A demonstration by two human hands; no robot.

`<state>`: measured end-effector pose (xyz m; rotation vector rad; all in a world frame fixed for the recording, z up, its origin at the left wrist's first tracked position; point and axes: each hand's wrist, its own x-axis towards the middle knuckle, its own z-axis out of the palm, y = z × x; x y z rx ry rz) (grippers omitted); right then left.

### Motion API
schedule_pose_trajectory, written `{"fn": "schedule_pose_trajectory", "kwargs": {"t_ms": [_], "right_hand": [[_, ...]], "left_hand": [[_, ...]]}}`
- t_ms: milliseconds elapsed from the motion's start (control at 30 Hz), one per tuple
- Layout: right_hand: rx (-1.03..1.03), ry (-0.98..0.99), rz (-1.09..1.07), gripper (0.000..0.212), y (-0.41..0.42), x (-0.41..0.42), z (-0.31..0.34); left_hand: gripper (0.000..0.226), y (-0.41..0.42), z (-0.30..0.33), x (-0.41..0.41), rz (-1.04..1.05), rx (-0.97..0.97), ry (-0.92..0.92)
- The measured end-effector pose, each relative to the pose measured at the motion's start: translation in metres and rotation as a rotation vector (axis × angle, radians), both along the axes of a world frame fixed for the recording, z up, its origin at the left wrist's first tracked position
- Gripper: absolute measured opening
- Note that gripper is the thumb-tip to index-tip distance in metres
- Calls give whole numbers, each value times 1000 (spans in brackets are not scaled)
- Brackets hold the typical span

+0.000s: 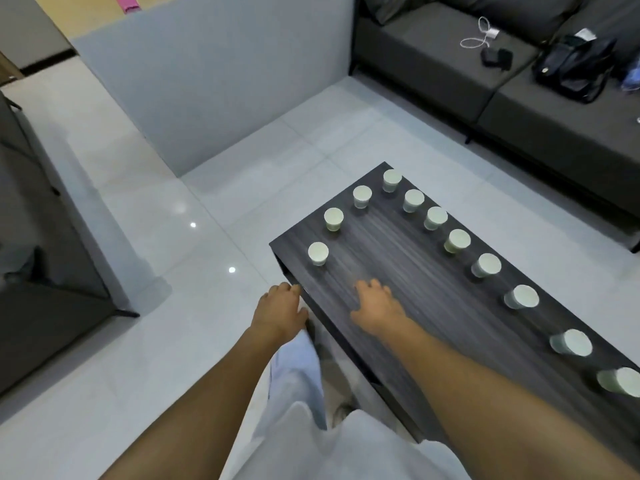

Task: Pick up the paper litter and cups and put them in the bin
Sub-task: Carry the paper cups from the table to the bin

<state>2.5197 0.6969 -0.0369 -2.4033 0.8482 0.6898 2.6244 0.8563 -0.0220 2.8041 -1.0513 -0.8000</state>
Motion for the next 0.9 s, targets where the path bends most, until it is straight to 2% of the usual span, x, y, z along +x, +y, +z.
{"fn": "schedule_pose_trajectory", "kwargs": {"t_ms": [233,433,667,900], "right_hand": [[63,45,-160,51,-45,116,-24],[82,95,-218,56,-85,194,-34],[93,139,-253,61,-128,231,-63],[129,137,-195,65,-161,269,-141]], "left_hand": [[42,-53,-26,123,-121,47,51],[41,-103,-41,205,-189,60,95],[39,-145,-89,228,-235,128,217],[47,-163,-172,224,-226,131,279]]}}
